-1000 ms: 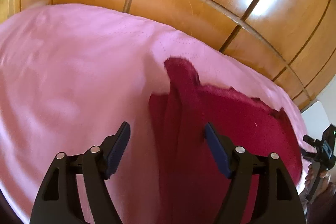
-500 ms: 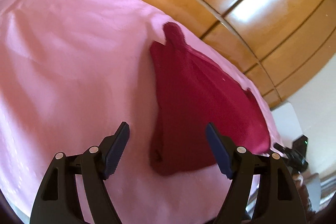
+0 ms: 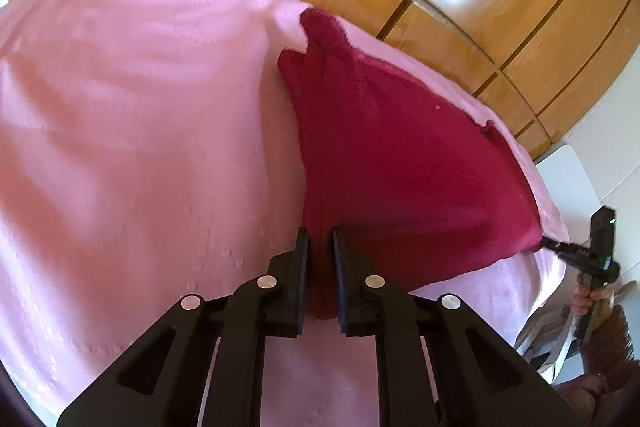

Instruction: Fold small clothes

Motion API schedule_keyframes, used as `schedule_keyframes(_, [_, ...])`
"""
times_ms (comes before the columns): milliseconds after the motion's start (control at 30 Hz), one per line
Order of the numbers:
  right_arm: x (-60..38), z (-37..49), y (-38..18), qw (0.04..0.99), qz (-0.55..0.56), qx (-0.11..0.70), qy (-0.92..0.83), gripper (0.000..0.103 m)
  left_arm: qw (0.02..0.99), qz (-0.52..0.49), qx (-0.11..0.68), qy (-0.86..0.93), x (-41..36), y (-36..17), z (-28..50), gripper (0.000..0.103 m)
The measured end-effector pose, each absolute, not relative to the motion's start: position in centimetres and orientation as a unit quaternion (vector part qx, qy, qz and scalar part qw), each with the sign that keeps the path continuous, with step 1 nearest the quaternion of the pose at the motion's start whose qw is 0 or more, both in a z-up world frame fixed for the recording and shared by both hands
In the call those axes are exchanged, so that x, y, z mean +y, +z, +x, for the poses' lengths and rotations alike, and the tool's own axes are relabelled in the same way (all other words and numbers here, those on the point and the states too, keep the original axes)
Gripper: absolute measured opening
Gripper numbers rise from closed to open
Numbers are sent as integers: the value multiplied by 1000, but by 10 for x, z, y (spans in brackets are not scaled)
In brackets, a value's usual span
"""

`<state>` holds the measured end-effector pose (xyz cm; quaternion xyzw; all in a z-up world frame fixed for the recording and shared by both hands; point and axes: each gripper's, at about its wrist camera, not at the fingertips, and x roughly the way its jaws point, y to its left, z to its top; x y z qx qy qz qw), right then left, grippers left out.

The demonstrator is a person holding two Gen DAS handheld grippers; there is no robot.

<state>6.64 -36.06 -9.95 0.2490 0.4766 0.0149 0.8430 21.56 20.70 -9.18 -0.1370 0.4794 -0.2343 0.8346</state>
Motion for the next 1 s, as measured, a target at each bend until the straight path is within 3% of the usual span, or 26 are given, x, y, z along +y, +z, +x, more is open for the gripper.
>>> schedule_keyframes(100, [-361,68,-111,841,266,471,15,5,833,-135,480,-241,207,-86,213,11])
schedule_keyframes(167, [-360,69,-109,844,251,474,8,17,835,-143,473,-240,215,-80,210,11])
schedule_keyframes(233, [-363,67,-105,846,241,476,-6,38,838,-152,471,-230,223,-79,207,19])
schedule_keyframes(500, [-362,88,-78,871,205,446,-35,68,842,-195,457,-212,235,-70,212,22])
schedule_keyframes(867, [-328,195,-60,891,177,418,-20,71,876,-104,432,-189,180,-46,277,22])
schedule_keyframes(1000, [-315,218,-65,891,149,429,-18,71,874,-94,455,-142,177,-58,313,22])
